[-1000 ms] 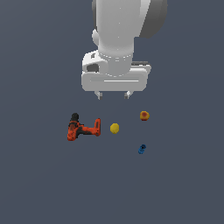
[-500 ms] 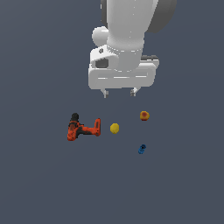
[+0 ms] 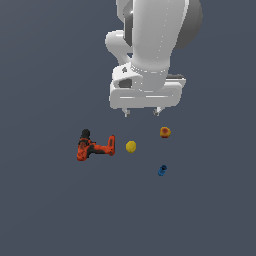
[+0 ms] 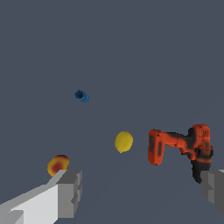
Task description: Pick up a designated object from a clutter of objects.
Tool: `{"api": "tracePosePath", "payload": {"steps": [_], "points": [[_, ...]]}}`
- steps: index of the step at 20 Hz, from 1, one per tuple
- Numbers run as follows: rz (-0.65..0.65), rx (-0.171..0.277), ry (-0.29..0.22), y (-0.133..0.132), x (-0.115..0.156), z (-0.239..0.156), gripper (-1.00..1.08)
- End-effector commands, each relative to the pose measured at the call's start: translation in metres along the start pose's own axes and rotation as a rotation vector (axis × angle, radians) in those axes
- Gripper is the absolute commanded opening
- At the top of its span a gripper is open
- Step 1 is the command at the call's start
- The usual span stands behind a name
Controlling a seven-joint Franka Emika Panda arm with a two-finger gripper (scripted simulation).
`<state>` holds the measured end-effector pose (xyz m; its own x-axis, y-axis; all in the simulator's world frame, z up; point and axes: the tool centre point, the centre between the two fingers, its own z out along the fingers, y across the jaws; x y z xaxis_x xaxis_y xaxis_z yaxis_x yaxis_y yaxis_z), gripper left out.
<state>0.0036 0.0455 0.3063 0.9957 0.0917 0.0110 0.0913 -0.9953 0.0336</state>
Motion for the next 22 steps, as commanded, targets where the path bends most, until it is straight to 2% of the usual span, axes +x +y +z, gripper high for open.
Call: {"api": "tracePosePath", "payload": {"steps": [1,10,17,22], "points": [[0.009,-0.002,-0.001,-0.011,-0.001,0.014,1.0],[0.059,-0.004,0.0,-0.071,-0.02,0.089,1.0],[0.102,0.006,-0.002,-0.123,-0.055,0.151,1.0],[0.126,0.017,-0.006,-0.151,-0.081,0.183,1.0]]}}
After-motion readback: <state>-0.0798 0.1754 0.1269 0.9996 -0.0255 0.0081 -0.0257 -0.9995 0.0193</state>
